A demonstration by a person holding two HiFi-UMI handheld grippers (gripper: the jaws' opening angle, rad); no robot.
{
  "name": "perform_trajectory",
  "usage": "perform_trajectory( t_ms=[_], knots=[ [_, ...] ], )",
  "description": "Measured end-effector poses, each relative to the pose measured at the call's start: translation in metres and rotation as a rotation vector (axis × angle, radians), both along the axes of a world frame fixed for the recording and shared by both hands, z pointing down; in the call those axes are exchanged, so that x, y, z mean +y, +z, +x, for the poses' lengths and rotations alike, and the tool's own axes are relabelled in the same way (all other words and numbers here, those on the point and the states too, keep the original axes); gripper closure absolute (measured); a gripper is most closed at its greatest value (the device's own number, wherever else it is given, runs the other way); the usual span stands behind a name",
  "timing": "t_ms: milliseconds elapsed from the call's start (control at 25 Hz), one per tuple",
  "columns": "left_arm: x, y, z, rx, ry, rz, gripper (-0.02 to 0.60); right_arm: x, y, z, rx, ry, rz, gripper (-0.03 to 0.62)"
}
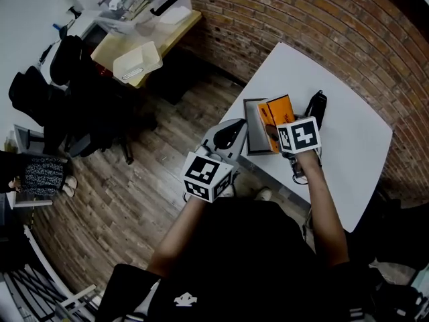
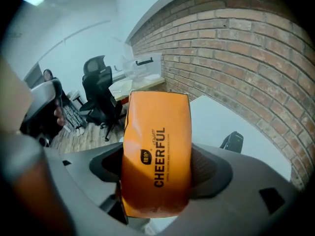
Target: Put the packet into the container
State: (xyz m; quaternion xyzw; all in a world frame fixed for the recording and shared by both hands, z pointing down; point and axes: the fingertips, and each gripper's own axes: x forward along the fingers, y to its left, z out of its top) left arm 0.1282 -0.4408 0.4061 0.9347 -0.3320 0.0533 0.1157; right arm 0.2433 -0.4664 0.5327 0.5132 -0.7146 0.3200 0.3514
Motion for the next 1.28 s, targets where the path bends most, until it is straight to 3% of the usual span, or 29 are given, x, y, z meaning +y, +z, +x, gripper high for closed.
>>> perform_trajectory(
  t_ms=[160, 480, 960, 1280],
  knots=[
    [-0.001, 0.001, -0.018, 0.004, -0.046, -0.002, 0.575, -0.012, 0.012, -0.014, -0.109, 0.118, -0.031, 0.224],
    [0.000, 0.004, -0.047, -0.001, -0.102, -0.004, 0.575, -0.021, 0.046, -0.029, -0.043, 0.208, -0.080, 0.224],
    [0.004, 0.007, -0.058, -0.006, -0.115, -0.009, 0.575, -0.020, 0.084, -0.034, 0.060, 0.222, -0.113, 0.223],
    [0.001, 0.005, -0.064, 0.002, -0.132, -0.010, 0.575, -0.026, 0.074, -0.036, 0.057, 0.189, -0.053, 0.145]
  ],
)
